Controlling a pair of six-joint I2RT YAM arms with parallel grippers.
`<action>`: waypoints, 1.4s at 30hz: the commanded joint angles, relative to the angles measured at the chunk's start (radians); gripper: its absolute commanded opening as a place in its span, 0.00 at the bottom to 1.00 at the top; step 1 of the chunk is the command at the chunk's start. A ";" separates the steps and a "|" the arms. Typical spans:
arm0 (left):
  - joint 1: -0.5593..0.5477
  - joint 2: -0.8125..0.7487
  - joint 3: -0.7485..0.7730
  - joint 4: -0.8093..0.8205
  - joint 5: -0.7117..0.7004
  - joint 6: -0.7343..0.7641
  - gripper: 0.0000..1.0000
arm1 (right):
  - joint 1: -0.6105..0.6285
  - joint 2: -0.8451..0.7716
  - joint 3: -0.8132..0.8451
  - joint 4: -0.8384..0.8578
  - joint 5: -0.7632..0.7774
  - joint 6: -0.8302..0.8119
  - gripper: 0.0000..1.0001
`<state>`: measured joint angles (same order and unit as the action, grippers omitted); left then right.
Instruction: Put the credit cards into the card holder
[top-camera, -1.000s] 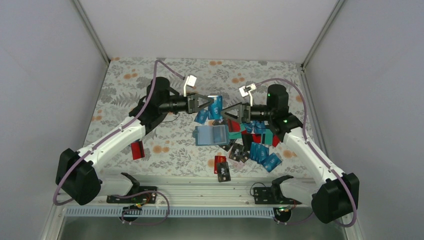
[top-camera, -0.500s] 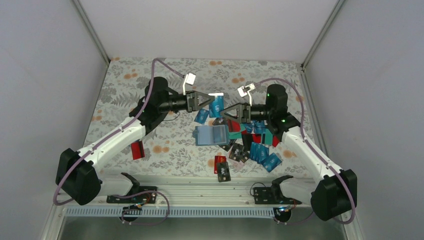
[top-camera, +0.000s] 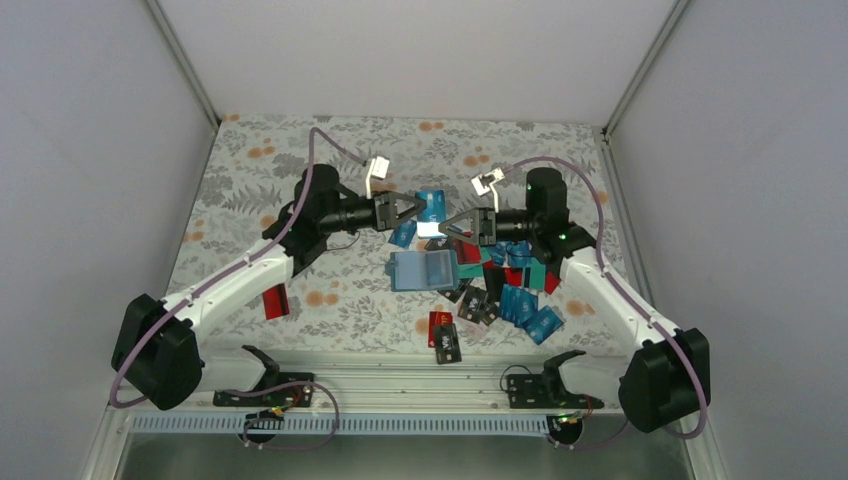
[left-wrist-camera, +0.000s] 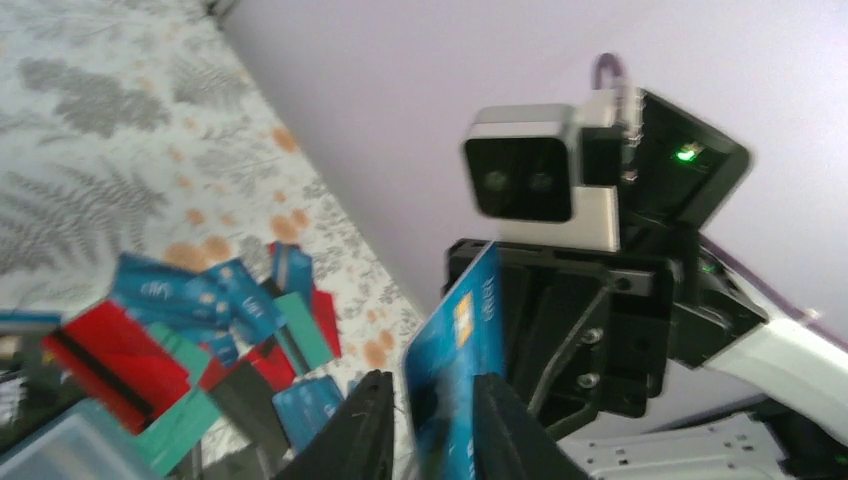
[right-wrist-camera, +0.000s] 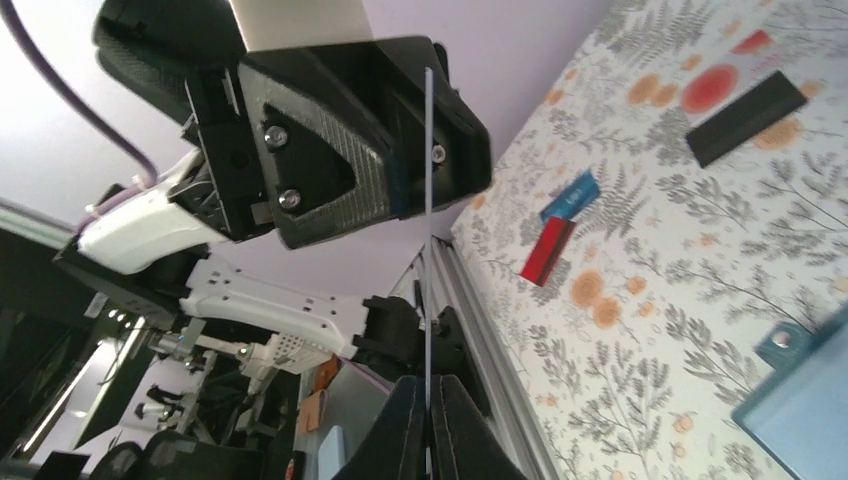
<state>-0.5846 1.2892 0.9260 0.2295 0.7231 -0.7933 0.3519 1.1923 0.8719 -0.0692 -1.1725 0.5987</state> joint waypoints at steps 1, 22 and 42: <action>-0.001 -0.008 -0.062 -0.117 -0.129 0.085 0.32 | -0.016 0.030 0.019 -0.171 0.088 -0.104 0.04; -0.125 0.128 -0.138 -0.459 -0.669 0.225 0.82 | 0.011 0.330 0.008 -0.558 0.413 -0.289 0.04; -0.141 0.356 -0.086 -0.394 -0.694 0.211 0.67 | 0.088 0.513 0.041 -0.428 0.386 -0.280 0.04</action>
<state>-0.7231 1.6215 0.8124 -0.1932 0.0307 -0.5850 0.4278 1.6810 0.8913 -0.5346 -0.7738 0.3283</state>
